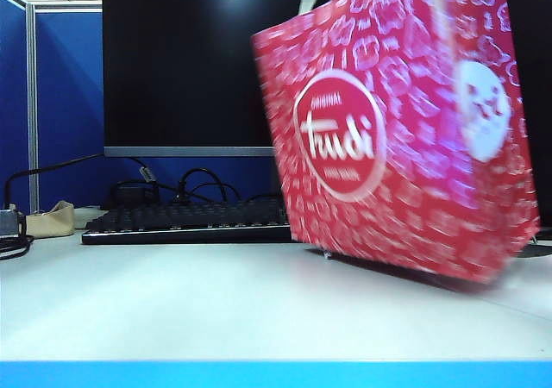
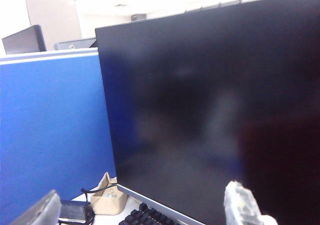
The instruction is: Open the paper bag and put two oranges into the paper bag.
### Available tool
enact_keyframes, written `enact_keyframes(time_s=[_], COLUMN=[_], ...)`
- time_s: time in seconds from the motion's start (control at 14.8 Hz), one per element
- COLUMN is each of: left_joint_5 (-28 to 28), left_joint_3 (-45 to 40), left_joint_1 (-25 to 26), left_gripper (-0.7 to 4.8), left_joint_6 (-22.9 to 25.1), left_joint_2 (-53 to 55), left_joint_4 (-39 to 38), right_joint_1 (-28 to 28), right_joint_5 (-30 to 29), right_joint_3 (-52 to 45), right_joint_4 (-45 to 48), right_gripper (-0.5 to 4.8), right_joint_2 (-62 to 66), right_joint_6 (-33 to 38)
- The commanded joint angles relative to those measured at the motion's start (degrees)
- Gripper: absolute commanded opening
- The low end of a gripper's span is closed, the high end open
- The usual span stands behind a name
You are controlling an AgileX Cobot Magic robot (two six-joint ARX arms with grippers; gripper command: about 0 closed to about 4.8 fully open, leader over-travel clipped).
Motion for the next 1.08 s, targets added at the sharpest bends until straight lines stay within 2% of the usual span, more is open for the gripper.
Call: enact_keyframes(time_s=[0.07, 0.13, 0.27, 0.4, 0.47, 0.61, 0.74, 0.88, 1.08], left_joint_5=[0.1, 0.1, 0.1, 0.1, 0.3, 0.3, 0.7, 1.4, 1.3], left_joint_3=[0.1, 0.1, 0.1, 0.1, 0.1, 0.1, 0.1, 0.1, 0.1], left_joint_1=[0.0, 0.0, 0.0, 0.0, 0.0, 0.0, 0.0, 0.0, 0.0], left_gripper=[-0.06, -0.06, -0.06, -0.06, -0.06, -0.06, -0.06, -0.06, -0.06], left_joint_6=[0.0, 0.0, 0.0, 0.0, 0.0, 0.0, 0.0, 0.0, 0.0], left_joint_2=[0.0, 0.0, 0.0, 0.0, 0.0, 0.0, 0.0, 0.0, 0.0], left_joint_4=[1.2, 1.4, 2.8, 3.1, 3.0, 3.0, 3.0, 3.0, 3.0], right_joint_1=[0.0, -0.1, 0.4, 2.0, 4.5, 4.8, 4.8, 5.2, 5.5], right_joint_5=[-0.2, -0.3, -4.5, -4.2, -0.2, 0.1, 0.3, 0.3, 0.1], right_joint_3=[0.4, 0.4, 0.4, 0.4, 0.4, 0.4, 0.5, 0.7, 4.8], right_joint_4=[0.2, -0.5, 1.4, 4.5, 7.8, 16.8, 31.1, 34.0, 33.4], right_gripper=[4.23, 4.23, 4.22, 4.22, 4.22, 4.22, 4.16, 3.64, 3.65], right_joint_2=[-0.3, -0.2, 0.5, 1.0, 2.1, 6.4, 11.1, 11.8, 11.8], right_joint_6=[1.0, 3.9, 10.9, 12.3, 15.0, 25.5, 36.8, 38.6, 38.7])
